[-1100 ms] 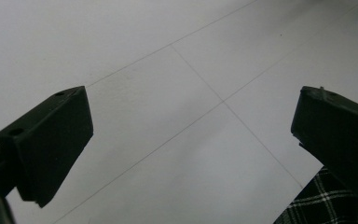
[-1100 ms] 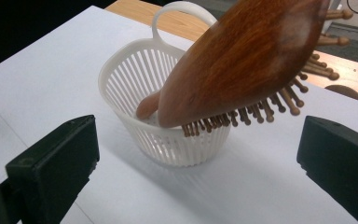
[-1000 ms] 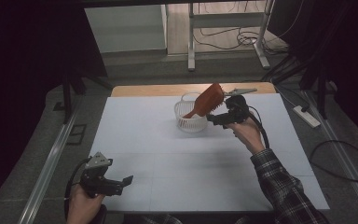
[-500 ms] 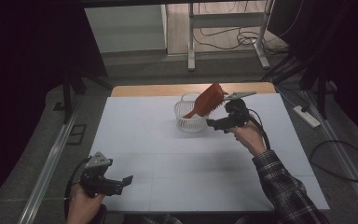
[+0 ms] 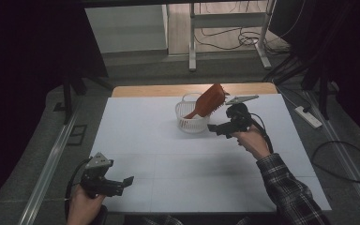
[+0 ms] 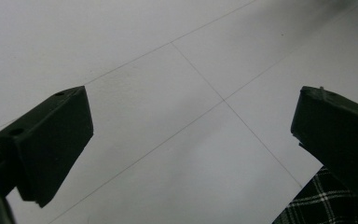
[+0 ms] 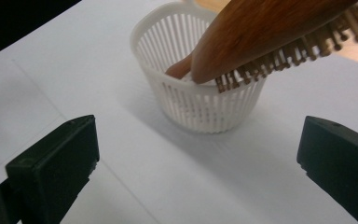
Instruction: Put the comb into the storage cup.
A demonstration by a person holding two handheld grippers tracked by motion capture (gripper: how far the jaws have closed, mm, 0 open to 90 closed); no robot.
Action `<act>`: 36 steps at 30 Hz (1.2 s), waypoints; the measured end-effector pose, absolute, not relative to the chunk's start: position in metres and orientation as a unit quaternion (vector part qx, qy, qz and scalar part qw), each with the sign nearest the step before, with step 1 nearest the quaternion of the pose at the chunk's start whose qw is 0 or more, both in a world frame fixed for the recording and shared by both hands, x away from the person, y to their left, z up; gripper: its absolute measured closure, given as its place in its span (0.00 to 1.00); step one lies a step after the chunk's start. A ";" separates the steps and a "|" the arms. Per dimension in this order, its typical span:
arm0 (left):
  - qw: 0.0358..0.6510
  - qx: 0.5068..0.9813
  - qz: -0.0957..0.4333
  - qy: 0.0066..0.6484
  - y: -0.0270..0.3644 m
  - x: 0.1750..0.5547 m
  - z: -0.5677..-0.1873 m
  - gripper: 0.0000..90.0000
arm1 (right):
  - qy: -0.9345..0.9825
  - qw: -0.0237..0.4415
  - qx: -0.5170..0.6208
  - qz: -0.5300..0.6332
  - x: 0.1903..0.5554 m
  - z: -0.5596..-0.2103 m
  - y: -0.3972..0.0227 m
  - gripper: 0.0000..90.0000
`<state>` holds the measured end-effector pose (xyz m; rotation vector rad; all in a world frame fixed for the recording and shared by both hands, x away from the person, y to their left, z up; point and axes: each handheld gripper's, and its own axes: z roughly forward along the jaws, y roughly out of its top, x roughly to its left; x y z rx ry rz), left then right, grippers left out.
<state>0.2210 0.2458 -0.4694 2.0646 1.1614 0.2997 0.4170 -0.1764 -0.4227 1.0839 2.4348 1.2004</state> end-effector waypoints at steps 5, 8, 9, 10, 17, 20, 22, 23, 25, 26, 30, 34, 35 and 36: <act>0.369 0.804 0.116 0.452 0.246 0.221 -0.469 0.00 | 0.828 0.108 0.364 0.413 0.412 -0.422 -0.179 0.00; 0.369 0.804 0.115 0.452 0.246 0.221 -0.469 0.00 | 0.827 0.111 0.361 0.416 0.409 -0.422 -0.181 0.00; 0.370 0.804 0.115 0.452 0.246 0.221 -0.470 0.00 | 0.827 0.112 0.360 0.416 0.408 -0.422 -0.181 0.00; 0.370 0.804 0.114 0.452 0.247 0.221 -0.470 0.00 | 0.828 0.113 0.360 0.416 0.407 -0.422 -0.182 0.00; 0.373 0.802 0.111 0.454 0.248 0.221 -0.470 0.00 | 0.831 0.115 0.358 0.411 0.401 -0.422 -0.187 0.00; 0.373 0.801 0.111 0.454 0.248 0.221 -0.470 0.00 | 0.833 0.115 0.357 0.406 0.399 -0.423 -0.188 0.00; 0.373 0.801 0.110 0.454 0.248 0.221 -0.470 0.00 | 0.835 0.118 0.355 0.403 0.398 -0.424 -0.189 0.00; 0.373 0.801 0.110 0.454 0.248 0.221 -0.470 0.00 | 0.836 0.119 0.355 0.402 0.397 -0.424 -0.190 0.00; 0.374 0.801 0.110 0.455 0.248 0.221 -0.470 0.00 | 0.834 0.117 0.357 0.403 0.396 -0.424 -0.191 0.00; 0.374 0.801 0.110 0.455 0.248 0.221 -0.470 0.00 | 0.833 0.116 0.360 0.404 0.395 -0.423 -0.192 0.00; 0.374 0.801 0.109 0.455 0.248 0.221 -0.470 0.00 | 0.831 0.118 0.365 0.403 0.392 -0.423 -0.196 0.00; 0.375 0.801 0.108 0.454 0.248 0.221 -0.470 0.00 | 0.830 0.115 0.369 0.401 0.390 -0.423 -0.200 0.00; 0.375 0.801 0.108 0.454 0.248 0.221 -0.470 0.00 | 0.830 0.114 0.370 0.401 0.389 -0.423 -0.201 0.00; 0.375 0.801 0.108 0.454 0.248 0.221 -0.470 0.00 | 0.830 0.113 0.371 0.401 0.388 -0.423 -0.202 0.00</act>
